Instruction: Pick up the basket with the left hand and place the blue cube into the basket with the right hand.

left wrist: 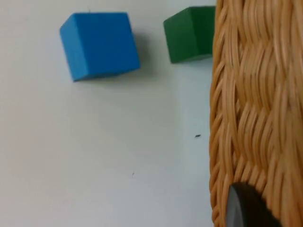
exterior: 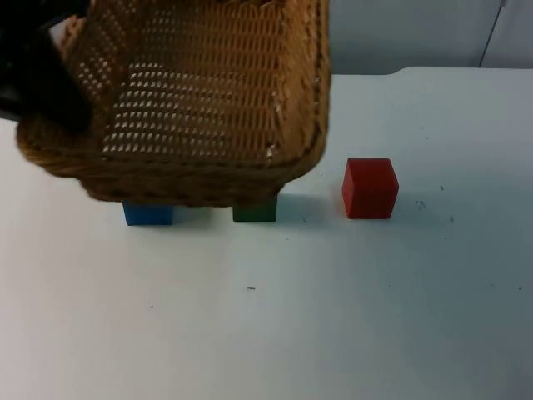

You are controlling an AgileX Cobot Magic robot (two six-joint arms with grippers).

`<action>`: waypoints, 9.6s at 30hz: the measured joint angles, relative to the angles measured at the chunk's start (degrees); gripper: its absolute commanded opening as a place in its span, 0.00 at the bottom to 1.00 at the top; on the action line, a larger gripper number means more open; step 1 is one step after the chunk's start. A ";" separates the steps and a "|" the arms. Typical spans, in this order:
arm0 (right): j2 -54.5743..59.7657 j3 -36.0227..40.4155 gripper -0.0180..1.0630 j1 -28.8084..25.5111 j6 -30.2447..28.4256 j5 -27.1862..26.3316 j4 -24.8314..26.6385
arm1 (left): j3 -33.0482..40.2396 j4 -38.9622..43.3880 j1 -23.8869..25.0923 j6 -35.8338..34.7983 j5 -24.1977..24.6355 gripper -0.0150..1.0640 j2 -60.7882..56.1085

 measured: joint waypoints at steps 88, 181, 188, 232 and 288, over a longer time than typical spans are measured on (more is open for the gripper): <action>121.15 -66.95 0.95 38.16 -65.20 -24.34 43.50 | 8.26 11.91 42.02 17.58 9.44 0.01 -1.00; 113.38 -75.15 0.01 47.85 -48.17 -26.71 28.03 | 8.26 0.14 42.02 20.67 12.04 0.01 -0.51; 113.38 -75.15 0.01 53.21 -48.30 -28.76 28.14 | 8.26 -0.13 37.04 20.67 12.87 0.01 -0.51; 113.92 -75.15 0.99 54.01 -48.00 -33.90 29.64 | 8.26 1.39 34.58 20.80 11.57 0.01 2.47; 99.60 -71.17 0.99 47.13 -48.35 -13.35 27.98 | 1.04 -7.24 34.53 37.71 1.53 0.36 30.36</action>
